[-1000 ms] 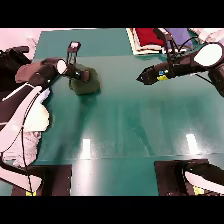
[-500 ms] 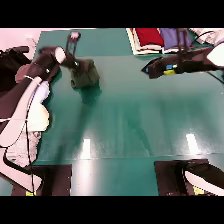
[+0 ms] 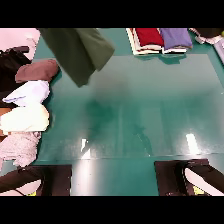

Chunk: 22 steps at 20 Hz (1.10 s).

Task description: Fold the shirts.

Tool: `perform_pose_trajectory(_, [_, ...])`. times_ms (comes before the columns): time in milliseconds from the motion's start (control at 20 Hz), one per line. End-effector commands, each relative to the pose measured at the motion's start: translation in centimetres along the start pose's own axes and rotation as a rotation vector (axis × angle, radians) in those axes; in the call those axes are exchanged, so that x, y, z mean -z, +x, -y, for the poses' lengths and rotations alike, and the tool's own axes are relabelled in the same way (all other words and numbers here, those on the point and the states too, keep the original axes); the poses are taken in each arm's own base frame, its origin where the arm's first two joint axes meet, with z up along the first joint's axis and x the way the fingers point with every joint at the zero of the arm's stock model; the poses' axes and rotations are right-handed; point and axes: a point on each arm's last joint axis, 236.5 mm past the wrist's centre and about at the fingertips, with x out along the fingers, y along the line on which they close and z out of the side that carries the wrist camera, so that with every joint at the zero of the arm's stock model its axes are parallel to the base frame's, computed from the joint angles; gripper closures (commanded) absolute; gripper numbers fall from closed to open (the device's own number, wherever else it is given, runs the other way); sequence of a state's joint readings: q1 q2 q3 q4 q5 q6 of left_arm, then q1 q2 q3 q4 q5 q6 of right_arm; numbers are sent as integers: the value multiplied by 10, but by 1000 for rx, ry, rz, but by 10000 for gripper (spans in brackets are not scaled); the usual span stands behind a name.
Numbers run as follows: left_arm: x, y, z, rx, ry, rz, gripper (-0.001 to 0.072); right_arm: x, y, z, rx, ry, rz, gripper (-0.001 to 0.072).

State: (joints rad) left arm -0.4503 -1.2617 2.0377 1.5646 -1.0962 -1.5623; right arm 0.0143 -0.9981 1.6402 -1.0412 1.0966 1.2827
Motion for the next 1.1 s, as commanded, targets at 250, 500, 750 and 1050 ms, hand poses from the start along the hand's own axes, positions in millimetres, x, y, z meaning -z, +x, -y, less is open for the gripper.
perform_pose_trajectory(250, [166, 37, 146, 272, 186, -454, 654, -17, -14, 12, 20, 10, -39, 695])
perform_pose_trajectory(500, [185, 92, 139, 219, 119, -404, 65, -13, -13, 11, 15, 12, -56, 695])
perform_pose_trajectory(750, [222, 135, 41, 56, -107, -520, 65, -7, -13, 10, 10, 20, -80, 695])
perform_pose_trajectory(1050, [344, 203, 26, 96, -382, -780, 65, -3, -13, 9, 6, 20, -96, 695])
